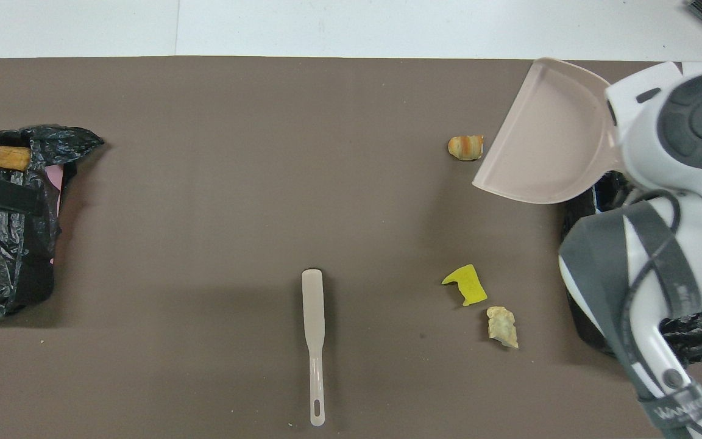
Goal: Sweep and dump trash in bin
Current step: 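Bring the empty dustpan back toward the mat center with the right gripper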
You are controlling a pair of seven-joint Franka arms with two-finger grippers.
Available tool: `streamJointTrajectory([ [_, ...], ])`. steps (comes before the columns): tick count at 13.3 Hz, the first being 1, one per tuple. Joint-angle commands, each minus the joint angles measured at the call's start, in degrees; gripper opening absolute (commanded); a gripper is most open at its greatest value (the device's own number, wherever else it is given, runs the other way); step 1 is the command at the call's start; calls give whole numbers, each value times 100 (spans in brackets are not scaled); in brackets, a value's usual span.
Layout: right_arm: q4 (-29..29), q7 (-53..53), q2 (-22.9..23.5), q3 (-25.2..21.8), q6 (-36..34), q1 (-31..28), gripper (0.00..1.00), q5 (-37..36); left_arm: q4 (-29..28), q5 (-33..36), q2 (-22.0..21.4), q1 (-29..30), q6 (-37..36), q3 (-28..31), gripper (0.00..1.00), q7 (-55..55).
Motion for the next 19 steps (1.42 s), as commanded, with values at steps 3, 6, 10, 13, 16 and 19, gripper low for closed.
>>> streamJointTrajectory([
  [3,2354,3253,1844,82,-667,791,0,791,-146,117,-143,31,-3,-24,100,47],
  [6,3085,5001,2538,29,-668,1412,0,1226,-146,117,-143,31,-3,-24,100,47],
  [10,3684,6630,3225,82,-571,1959,0,1718,-146,117,-143,31,-3,-24,100,47],
  [13,3948,7660,3691,108,-300,2416,0,1814,-137,117,-143,22,-12,-24,100,47],
  [16,3940,7986,3937,108,34,2619,0,2087,-146,117,-135,31,-3,-24,100,47],
  [19,3879,8075,4105,135,273,2654,0,2158,-146,117,-143,31,-3,-24,100,47],
])
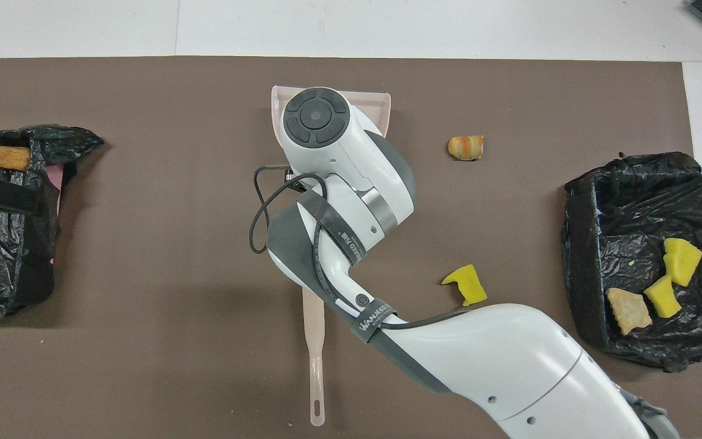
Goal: Sweep and dump trash in bin
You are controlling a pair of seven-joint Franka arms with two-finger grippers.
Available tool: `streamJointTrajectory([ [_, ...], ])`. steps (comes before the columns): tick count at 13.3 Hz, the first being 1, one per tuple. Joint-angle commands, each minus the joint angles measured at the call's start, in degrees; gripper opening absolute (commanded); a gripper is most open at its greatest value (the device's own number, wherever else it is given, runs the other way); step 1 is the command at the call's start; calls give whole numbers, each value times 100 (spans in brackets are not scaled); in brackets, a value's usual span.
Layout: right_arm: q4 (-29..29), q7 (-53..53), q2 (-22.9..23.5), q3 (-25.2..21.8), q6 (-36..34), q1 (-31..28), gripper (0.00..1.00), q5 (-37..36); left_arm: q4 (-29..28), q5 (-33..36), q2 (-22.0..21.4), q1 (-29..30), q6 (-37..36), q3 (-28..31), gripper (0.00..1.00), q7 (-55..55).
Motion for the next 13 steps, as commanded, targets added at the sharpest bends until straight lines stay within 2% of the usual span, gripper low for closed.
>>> streamJointTrajectory([
  [1,168,86,194,50,100,2,0,126,-132,116,-138,31,-3,-20,100,47],
  [8,-218,51,282,42,399,169,0,152,-132,116,-138,31,-3,-20,100,47],
  [9,-219,42,282,50,364,126,3,161,-132,116,-138,31,-3,-20,100,47],
  [11,-219,-54,273,42,408,81,28,214,-132,116,-138,31,-3,-20,100,47],
  [13,-219,-326,194,42,548,29,42,205,-141,116,-138,31,-3,-20,100,47],
])
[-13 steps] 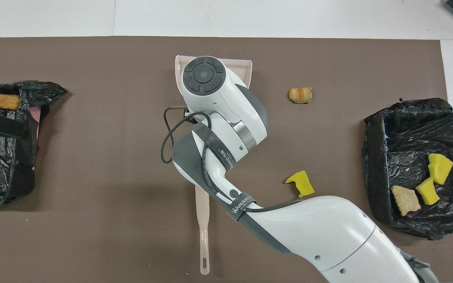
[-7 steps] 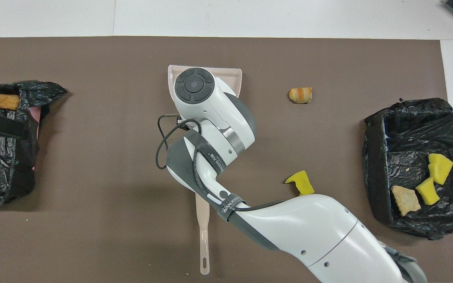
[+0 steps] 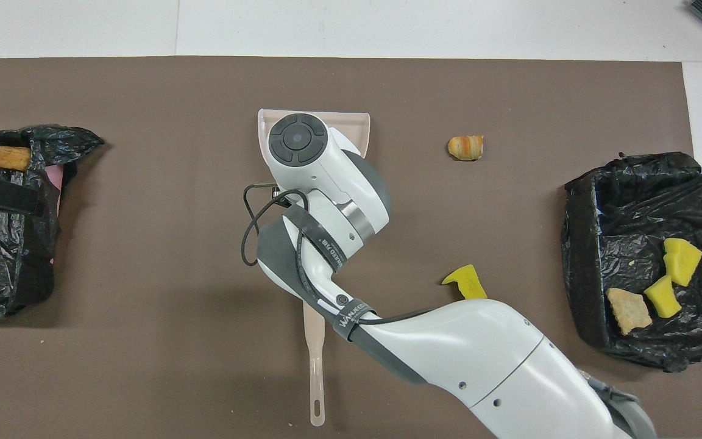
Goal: Sweep and dump trash in bin
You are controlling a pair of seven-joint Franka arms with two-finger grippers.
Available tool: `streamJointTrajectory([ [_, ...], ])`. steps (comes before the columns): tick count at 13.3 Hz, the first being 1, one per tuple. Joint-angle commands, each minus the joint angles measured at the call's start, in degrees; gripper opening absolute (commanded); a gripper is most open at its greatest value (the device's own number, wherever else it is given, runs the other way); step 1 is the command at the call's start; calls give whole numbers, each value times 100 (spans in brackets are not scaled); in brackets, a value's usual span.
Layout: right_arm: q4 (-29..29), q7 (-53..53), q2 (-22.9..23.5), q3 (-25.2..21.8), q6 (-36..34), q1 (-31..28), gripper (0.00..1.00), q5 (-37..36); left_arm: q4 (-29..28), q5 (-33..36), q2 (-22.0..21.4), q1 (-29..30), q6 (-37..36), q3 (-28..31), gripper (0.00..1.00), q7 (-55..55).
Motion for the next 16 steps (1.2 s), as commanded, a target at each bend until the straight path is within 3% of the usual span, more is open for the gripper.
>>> streamJointTrajectory([
  [1,-139,-274,-185,29,213,-144,44,121,-140,116,-135,31,-3,-20,100,47],
  [4,-157,-169,-509,29,258,-92,70,216,-132,116,-135,31,-3,-20,100,47],
  [5,-313,-64,-676,29,162,-109,86,209,-140,116,-126,31,-12,-20,100,47],
  [8,-1122,149,-1545,11,91,-240,98,173,-140,116,-135,31,-3,-20,100,47],
  [12,-1711,209,-2486,29,-637,-163,100,479,-132,116,-135,31,-12,-20,100,47],
  [16,-3352,447,-3523,38,-569,119,100,736,-123,90,-144,-65,6,-81,100,38],
])
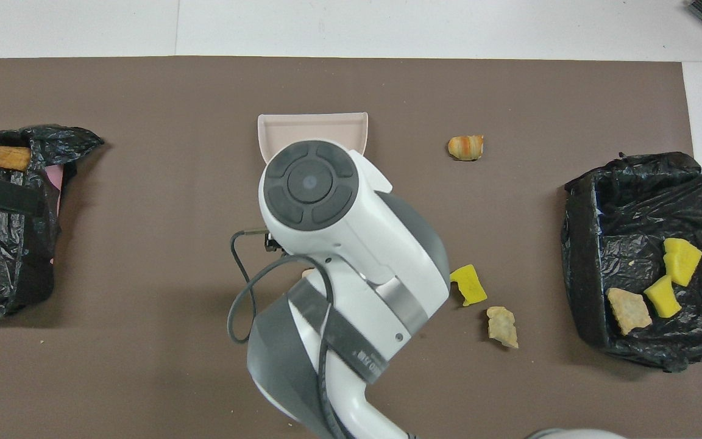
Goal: Sweep and dump trash in bin
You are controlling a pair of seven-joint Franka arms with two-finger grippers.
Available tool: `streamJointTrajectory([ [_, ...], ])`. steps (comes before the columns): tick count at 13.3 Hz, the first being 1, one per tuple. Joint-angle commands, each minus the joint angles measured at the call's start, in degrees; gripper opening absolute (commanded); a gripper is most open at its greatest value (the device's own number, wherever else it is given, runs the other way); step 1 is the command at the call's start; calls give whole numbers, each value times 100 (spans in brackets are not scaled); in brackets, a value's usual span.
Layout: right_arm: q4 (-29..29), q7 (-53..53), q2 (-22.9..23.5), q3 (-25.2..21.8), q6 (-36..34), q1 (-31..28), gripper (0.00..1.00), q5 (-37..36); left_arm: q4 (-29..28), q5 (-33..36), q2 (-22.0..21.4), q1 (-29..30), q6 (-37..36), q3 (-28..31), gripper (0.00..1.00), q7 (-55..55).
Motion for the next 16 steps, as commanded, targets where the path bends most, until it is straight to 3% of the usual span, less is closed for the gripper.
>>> streamJointTrajectory([
  [1,-1601,180,-939,7,436,145,100,301,-129,73,-145,-59,-12,-58,100,20],
  [3,-2777,189,-1563,7,1137,207,100,846,-137,55,-145,-67,23,-84,100,-33],
  [5,-3501,242,-1812,7,1622,530,100,1041,-181,55,-76,-190,390,-181,100,-250],
  [12,-4724,936,-1610,7,3107,1200,100,1068,-217,55,425,-875,1244,-198,100,-1034],
  [16,-4744,1068,-1557,7,3294,1227,96,1068,-208,55,926,-1419,1814,-190,100,-1376],
])
